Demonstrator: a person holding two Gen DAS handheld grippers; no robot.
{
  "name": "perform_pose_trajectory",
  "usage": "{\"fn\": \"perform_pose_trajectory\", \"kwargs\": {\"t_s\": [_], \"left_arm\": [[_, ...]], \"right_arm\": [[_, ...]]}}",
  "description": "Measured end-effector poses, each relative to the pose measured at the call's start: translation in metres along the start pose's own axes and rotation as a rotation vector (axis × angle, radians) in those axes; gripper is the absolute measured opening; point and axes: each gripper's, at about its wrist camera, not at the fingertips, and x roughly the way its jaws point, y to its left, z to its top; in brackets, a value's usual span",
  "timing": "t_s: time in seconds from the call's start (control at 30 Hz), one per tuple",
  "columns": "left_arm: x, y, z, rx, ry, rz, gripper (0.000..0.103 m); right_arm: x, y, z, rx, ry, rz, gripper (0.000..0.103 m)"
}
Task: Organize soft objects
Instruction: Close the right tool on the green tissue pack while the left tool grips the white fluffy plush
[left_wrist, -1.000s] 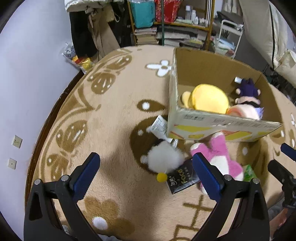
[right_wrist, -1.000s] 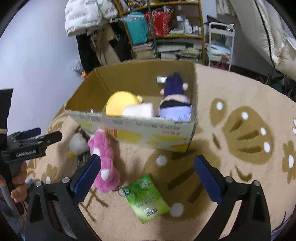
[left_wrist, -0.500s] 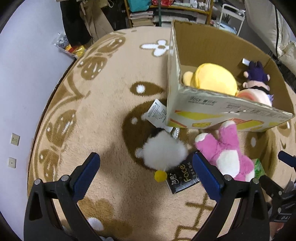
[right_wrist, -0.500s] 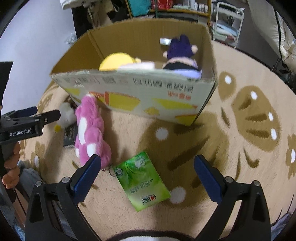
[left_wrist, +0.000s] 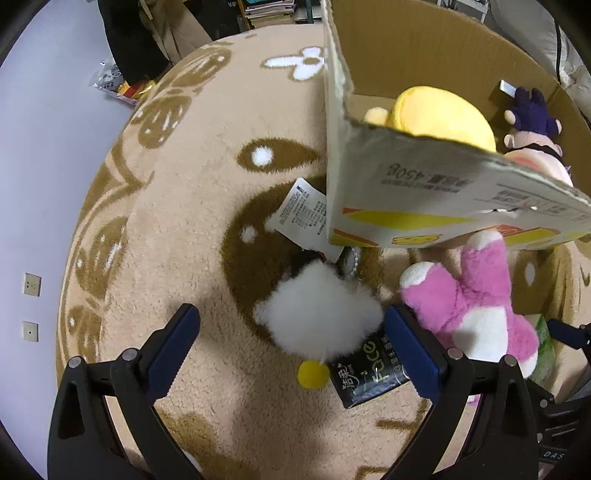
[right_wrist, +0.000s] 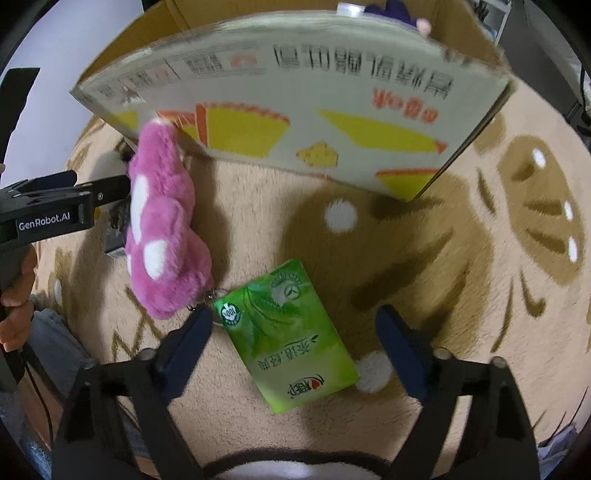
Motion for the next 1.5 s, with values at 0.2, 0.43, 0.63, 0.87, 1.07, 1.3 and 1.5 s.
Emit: {"fn": "perform_pose_trajectory", "kwargs": {"t_s": [0.2,0.43,0.63,0.87,1.07,1.3,1.5], "left_arm": [[0.006,0.001,0.004,-0.008,0.0,-0.004,0.099],[0.014,0.005,0.008,-0.028,0.023,-0.002,0.086],[0.015,0.005,0.007,-0.05,0.038,-0.058,0.058],[0.013,0.0,0.004,-0.044,0.038,-0.125,0.031],[0.018,0.01,0.003,-0.113,0.049,-0.183,0.028],[0.022,0.012,0.005,-0.122,0.037,-0.175,0.03],[0.035,0.023,0.011,-0.197,0.04,-0.196,0.032]], "right_arm": [[0.016,0.0,0.002,0.003,0.037,-0.02,0.06],[0.017,-0.012,0.006,0.037,0.004,-0.017,0.06],[0.012,-0.021,0.009,0.042,-0.017,-0.041,0.06],[0.003,-0.008,0.012,0.039,-0.022,-0.051,0.06],[0.001,-0.012,0.016,0.037,-0.027,-0.049,0.06],[-0.007,-0.015,0.02,0.041,-0.032,-0.045,0.06],[-0.007,-0.016,0.022,0.037,-0.031,-0.048,0.06]]}}
